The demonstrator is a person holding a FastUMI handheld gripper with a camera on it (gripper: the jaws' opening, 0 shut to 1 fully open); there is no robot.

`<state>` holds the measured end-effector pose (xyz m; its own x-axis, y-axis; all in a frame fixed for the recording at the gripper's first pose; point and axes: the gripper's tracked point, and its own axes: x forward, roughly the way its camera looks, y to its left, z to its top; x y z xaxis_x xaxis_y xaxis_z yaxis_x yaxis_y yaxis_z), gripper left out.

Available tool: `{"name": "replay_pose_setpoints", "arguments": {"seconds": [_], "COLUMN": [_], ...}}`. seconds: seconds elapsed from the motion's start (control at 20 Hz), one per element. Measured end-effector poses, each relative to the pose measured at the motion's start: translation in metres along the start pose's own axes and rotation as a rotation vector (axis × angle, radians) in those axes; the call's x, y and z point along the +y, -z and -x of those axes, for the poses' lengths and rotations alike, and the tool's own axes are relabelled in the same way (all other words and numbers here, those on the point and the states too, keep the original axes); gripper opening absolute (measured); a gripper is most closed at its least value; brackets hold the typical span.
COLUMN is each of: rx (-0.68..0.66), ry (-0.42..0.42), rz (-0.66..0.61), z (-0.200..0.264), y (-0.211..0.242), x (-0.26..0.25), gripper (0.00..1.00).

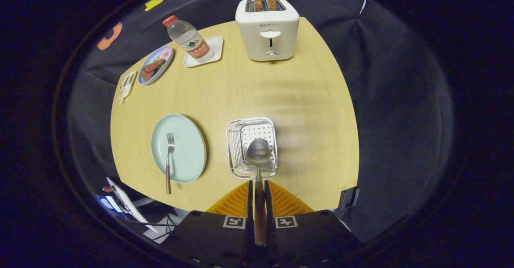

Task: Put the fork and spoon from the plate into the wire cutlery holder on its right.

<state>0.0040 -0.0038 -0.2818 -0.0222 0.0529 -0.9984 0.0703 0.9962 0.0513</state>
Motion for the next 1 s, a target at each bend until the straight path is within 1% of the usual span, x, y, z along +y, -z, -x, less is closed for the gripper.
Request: {"name": "replay_pose_setpoints", "arguments": {"seconds": [0.05, 0.1, 0.15, 0.2, 0.25, 0.4, 0.55, 0.6, 0.8, 0.9, 1.0], "rx": [-0.013, -0.029, -0.051, -0.08, -0.119, -0.265, -0.417, -0.479, -0.648, -0.715, -0.752], "ry": [-0.004, -0.012, -0.017, -0.025, -0.027, -0.059, -0.071, -0.07, -0.082, -0.08, -0.075], "rz": [-0.008, -0.008, -0.008, -0.008, -0.01, 0.001, 0.054, 0.06, 0.057, 0.063, 0.065], "z": [0.001, 0.001, 0.005, 0.01, 0.013, 0.032, 0.053, 0.061, 0.077, 0.077, 0.064], "y": [-0.003, -0.005, -0.007, -0.009, -0.013, -0.023, -0.026, -0.029, -0.018, -0.01, 0.001], "x": [0.0, 0.002, 0.003, 0.005, 0.007, 0.018, 0.031, 0.037, 0.068, 0.083, 0.099], "gripper": [0.13, 0.17, 0.26, 0.33, 0.5, 0.77, 0.94, 0.97, 0.97, 0.97, 0.97]}}
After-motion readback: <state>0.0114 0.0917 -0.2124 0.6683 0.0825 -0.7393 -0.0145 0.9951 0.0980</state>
